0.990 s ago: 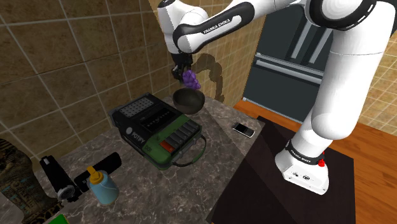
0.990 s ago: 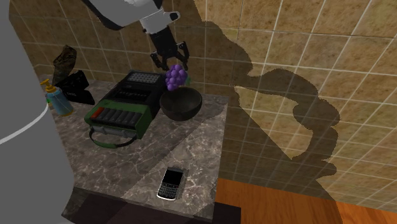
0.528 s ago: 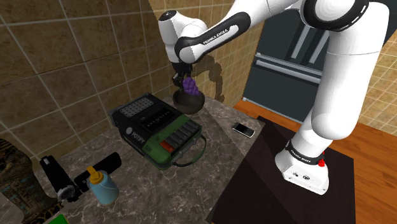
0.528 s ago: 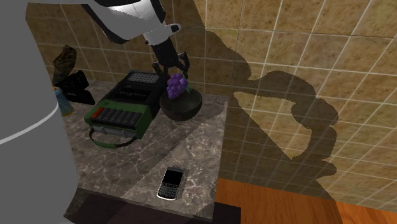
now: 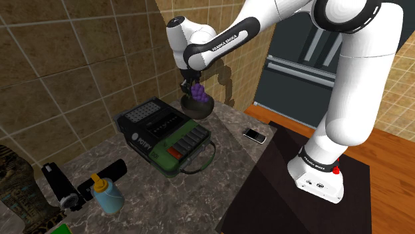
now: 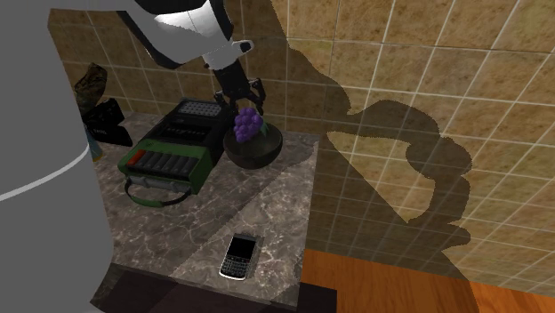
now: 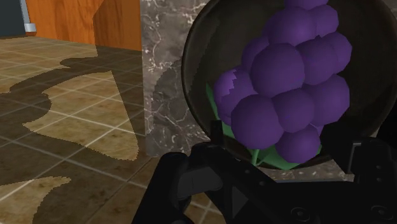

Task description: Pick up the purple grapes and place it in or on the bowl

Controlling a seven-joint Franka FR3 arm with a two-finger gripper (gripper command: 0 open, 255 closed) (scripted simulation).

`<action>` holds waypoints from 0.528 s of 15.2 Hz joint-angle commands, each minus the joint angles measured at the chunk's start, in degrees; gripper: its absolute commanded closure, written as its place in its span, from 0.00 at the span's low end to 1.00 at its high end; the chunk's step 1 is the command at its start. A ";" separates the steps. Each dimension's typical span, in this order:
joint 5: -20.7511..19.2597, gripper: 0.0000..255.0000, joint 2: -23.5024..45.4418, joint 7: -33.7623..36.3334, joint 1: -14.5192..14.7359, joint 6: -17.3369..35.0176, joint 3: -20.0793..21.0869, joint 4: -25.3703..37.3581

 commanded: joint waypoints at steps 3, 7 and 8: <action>-0.01 0.00 -0.01 0.00 0.00 0.00 0.00 0.03; -0.01 0.00 0.00 0.00 0.00 0.00 0.00 0.03; -0.01 0.00 0.00 0.00 0.00 0.00 0.00 0.03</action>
